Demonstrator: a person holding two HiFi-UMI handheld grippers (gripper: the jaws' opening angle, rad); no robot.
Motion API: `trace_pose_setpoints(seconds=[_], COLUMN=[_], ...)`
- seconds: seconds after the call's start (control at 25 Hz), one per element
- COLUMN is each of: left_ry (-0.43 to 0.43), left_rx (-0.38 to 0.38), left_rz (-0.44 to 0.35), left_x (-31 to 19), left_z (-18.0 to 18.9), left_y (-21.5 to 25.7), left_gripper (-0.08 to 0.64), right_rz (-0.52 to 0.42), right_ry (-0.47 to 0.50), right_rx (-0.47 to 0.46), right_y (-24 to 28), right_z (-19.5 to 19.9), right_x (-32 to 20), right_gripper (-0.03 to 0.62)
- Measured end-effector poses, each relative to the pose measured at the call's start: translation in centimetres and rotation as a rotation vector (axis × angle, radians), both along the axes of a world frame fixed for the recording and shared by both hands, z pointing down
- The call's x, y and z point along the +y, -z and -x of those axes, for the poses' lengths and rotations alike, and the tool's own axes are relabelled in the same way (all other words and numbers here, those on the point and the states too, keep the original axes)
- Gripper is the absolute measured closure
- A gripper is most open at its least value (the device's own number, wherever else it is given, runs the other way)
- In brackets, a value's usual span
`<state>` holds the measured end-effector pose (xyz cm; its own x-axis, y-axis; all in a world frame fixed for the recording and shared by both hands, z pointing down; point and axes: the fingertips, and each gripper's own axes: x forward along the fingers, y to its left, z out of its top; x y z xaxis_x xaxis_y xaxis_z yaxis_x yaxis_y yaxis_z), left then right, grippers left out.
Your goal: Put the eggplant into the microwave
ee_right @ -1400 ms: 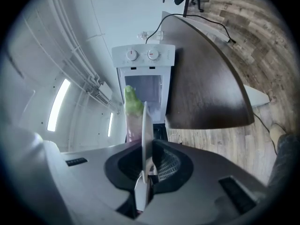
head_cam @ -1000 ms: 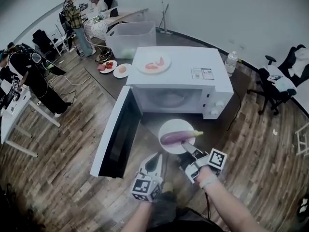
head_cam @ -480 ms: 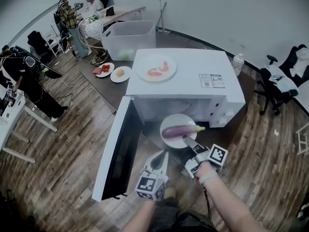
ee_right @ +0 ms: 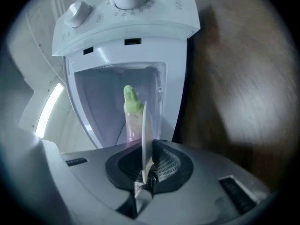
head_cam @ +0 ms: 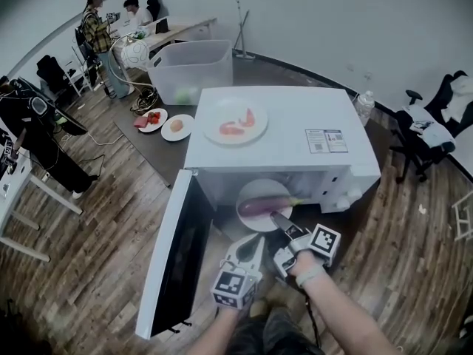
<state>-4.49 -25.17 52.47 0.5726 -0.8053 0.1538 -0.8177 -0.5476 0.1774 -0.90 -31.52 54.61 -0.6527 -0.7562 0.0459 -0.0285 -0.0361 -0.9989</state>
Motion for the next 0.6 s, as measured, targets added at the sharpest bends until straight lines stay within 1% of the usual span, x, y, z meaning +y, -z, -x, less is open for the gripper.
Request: trace_pose_setpoints(seconds=[0.12, 0.32, 0.48, 0.6], left_ry=[-0.022, -0.007, -0.002, -0.003], left_rx=[-0.017, 0.017, 0.036, 0.047], left_rz=[-0.002, 0.017, 0.018, 0.026], left_x=[-0.9, -2.0, -2.9, -3.3], left_z=[-0.5, -0.2, 0.1, 0.2], left_y=[-0.3, -0.5, -0.5, -0.5], left_gripper=[0.568, 0.568, 0.568, 0.568], right_rz=[0.014, 0.023, 0.026, -0.008], right_ry=[-0.011, -0.02, -0.002, 0.031], right_rx=[0.001, 0.009, 0.026, 0.054], right_y=[-0.4, -0.8, -0.8, -0.7], right_z=[0.1, 0.2, 0.5, 0.7], right_x=[-0.7, -1.7, -2.5, -2.9], right_gripper=[0.563, 0.563, 0.563, 0.561])
